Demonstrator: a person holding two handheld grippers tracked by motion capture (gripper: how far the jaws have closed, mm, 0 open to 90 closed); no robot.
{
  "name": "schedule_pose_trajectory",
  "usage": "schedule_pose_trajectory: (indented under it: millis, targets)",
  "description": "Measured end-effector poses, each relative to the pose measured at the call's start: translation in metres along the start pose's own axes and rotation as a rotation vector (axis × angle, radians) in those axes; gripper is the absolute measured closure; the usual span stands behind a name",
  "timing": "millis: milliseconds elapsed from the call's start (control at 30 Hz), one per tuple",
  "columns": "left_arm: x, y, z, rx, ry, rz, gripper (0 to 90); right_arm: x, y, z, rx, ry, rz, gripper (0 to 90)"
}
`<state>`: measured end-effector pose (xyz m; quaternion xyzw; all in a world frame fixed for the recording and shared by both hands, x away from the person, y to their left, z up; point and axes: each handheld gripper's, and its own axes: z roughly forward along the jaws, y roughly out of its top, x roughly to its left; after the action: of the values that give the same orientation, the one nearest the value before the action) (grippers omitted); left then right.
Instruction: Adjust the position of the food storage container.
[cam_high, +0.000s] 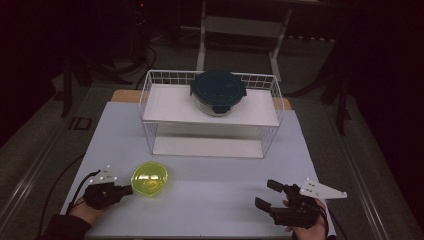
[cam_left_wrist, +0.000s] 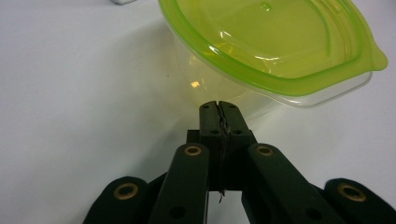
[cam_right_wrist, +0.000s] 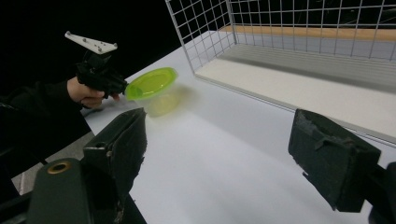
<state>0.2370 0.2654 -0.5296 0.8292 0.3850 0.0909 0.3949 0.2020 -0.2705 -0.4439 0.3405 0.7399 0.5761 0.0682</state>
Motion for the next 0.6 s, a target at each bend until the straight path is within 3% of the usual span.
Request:
schedule_pose_trajectory:
  millis: [500, 600]
  targets:
    - [-0.007, 0.013, 0.014, 0.007, -0.004, 0.024, 88.7, -0.001, -0.001, 0.000, 0.000, 0.003, 0.009, 19.0]
    - [-0.001, 0.012, 0.013, -0.005, 0.013, 0.000, 88.7, -0.002, -0.001, 0.001, -0.001, 0.005, 0.014, 19.0]
